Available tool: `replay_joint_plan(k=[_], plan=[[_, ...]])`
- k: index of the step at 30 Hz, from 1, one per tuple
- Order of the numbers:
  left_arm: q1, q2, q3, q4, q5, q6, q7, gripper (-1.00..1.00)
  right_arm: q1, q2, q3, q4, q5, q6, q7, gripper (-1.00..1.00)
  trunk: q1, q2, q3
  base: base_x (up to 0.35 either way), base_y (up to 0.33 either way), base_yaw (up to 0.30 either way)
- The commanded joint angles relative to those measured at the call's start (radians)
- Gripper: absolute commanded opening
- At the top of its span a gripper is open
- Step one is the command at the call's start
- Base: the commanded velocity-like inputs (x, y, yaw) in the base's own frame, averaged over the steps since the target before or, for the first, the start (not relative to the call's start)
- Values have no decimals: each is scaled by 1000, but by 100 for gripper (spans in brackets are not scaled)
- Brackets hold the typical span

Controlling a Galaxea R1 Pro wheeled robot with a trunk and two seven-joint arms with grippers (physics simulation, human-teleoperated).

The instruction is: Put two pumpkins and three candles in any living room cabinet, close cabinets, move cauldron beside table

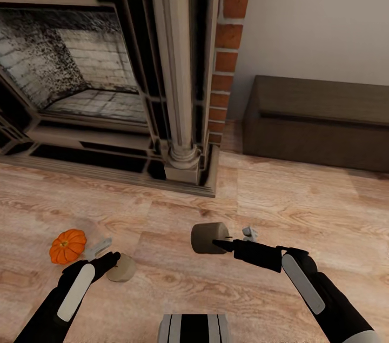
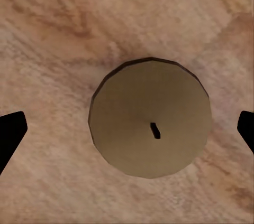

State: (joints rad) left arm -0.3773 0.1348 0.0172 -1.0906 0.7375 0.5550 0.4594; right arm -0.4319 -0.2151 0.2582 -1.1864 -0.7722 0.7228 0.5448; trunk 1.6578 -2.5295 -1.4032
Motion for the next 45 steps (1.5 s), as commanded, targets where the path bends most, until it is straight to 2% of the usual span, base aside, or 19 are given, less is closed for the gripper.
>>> replay_joint_plan(k=[1, 5, 8, 12, 15, 22, 28, 32, 45], plan=[[0, 0, -4, -2, 10, 2, 8, 100, -1, 0, 1, 6, -6, 5, 0, -100, 0, -1, -5, 0, 0, 0], [0, 0, -38, -2, 9, -4, 8, 100, -1, 0, 2, 17, -5, 5, -1, -100, 2, -2, -20, 0, 0, 0], [0, 0, -63, -2, 9, -41, 8, 100, -1, 1, 3, 23, -4, 4, -1, -100, 3, -2, -32, 0, 0, 0], [0, 0, -122, -2, 8, -57, 8, 100, -1, 2, 3, 26, -4, 4, -2, -100, 5, -3, -47, 0, 0, 0], [0, 0, -139, -2, 8, -60, 8, 100, -1, 2, 3, 30, -3, 4, -2, -100, 5, -3, -47, 0, 0, 0], [0, 0, -144, -2, 8, -61, 8, 100, -1, 3, 3, 31, -2, 4, -4, -100, 5, -3, -47, 0, 0, 0], [0, 2, -144, 5, 8, -69, 8, 100, -1, 5, 3, 32, -2, 0, -11, -100, 8, -5, -70, 0, 0, 0], [0, 2, -144, 10, 8, -93, 8, 100, -1, 4, 3, 33, -4, -8, -13, -100, 8, -5, -70, 0, 0, 0], [0, 3, -143, 22, 7, -96, 8, 100, -1, 4, 3, 33, -4, -10, -15, -100, 8, -5, -70, 76, 0, 0]])
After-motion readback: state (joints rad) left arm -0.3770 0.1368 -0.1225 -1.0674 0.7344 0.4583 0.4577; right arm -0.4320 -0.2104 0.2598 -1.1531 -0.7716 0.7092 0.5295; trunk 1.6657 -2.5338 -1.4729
